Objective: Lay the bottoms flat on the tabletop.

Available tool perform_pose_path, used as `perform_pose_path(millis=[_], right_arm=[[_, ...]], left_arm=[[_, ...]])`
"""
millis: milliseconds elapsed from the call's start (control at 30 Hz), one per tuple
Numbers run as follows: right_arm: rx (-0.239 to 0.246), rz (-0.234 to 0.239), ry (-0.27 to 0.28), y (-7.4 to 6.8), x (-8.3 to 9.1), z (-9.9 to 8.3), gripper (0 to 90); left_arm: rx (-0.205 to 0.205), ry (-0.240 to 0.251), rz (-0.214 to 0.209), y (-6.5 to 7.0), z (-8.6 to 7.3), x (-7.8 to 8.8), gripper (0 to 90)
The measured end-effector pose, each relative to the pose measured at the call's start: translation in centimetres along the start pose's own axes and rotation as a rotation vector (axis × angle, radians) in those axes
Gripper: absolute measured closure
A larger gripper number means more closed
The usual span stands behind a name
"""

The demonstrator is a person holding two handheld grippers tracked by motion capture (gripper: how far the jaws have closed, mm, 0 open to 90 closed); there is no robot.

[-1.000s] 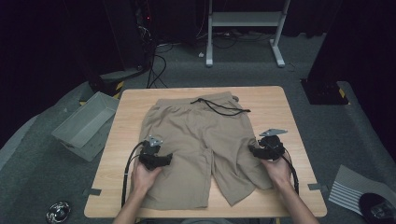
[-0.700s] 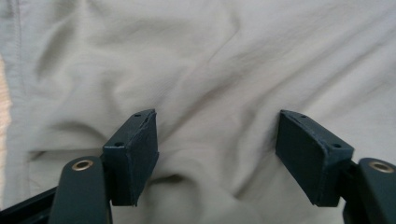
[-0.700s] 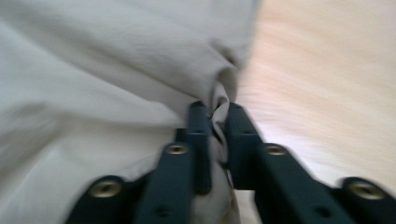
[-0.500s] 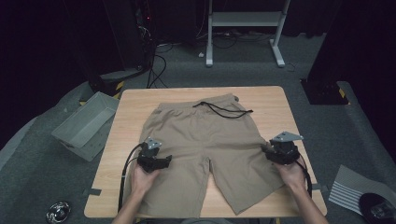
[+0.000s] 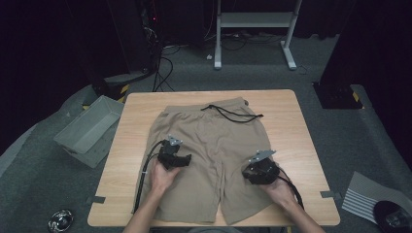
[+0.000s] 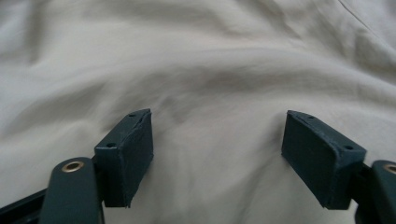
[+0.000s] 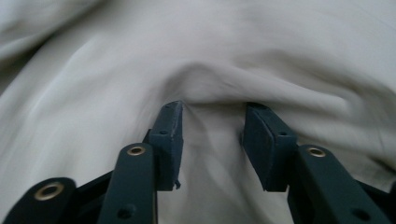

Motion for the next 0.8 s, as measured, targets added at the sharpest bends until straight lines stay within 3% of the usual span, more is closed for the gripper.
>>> perform_pose_path(millis=[33, 67, 133, 167, 267, 400, 467, 533, 567, 600, 633, 667, 733, 800], right_arm=[[0.035, -0.013, 0.019, -0.4, 0.4, 0.1, 57.8], [0.039, -0.039, 0.048, -0.4, 1.0, 0.3, 57.8], [-0.030, -0.071, 0.123, 1.2, 2.2, 0.8, 56.0], [-0.090, -0.113, 0.144, 2.9, 2.6, 1.2, 54.2], [-0.198, -0.194, 0.149, 6.9, 2.1, 2.0, 52.5], [-0.275, -0.271, 0.110, 10.9, -0.3, 3.1, 51.4], [-0.294, -0.290, 0.088, 11.9, -1.5, 3.3, 52.1], [-0.295, -0.305, 0.039, 12.6, -2.8, 3.4, 56.5], [-0.282, -0.317, 0.020, 12.8, -3.3, 3.2, 62.1], [-0.281, -0.302, 0.039, 13.0, -3.3, 3.1, 67.7], [-0.286, -0.288, 0.041, 13.2, -3.3, 3.0, 79.6], [-0.259, -0.297, 0.037, 13.4, -3.2, 2.8, 87.8], [-0.220, -0.357, 0.013, 14.0, -2.9, 2.4, 90.0], [-0.257, -0.394, 0.005, 15.0, -2.5, 1.7, 90.0]], left_arm=[[-0.020, 0.005, 0.012, 0.2, 0.1, 0.1, 27.8], [-0.035, 0.017, 0.026, 0.3, 0.1, 0.4, 27.9], [-0.031, 0.046, 0.059, -0.3, 0.4, 0.9, 29.3], [-0.013, 0.058, 0.070, -0.7, 0.5, 1.0, 29.9], [0.049, 0.056, 0.116, -2.5, 1.0, 1.1, 30.4], [0.095, 0.027, 0.160, -4.7, 1.5, 0.2, 30.8], [0.111, -0.002, 0.167, -5.5, 1.7, -0.7, 30.7], [0.139, 0.014, 0.147, -6.0, 1.7, -1.3, 29.9], [0.159, 0.026, 0.142, -6.2, 1.7, -1.5, 29.8], [0.158, 0.037, 0.148, -6.3, 1.8, -1.7, 29.7], [0.152, 0.051, 0.152, -6.2, 1.9, -1.9, 29.6], [0.147, 0.065, 0.145, -6.1, 2.0, -2.2, 29.3], [0.132, 0.029, 0.126, -5.9, 3.0, -2.7, 28.5], [0.110, -0.020, 0.102, -5.5, 4.5, -3.6, 27.5]])
Point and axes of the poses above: each handheld gripper's, and its own axes: x roughly backward along the jaws, z roughly out of its top, y roughly to its right, the point moved 2 cm from there along -x, roughly forward along the jaws, and after that the axes turned 2 degrees about x, right-handed, at the moved point
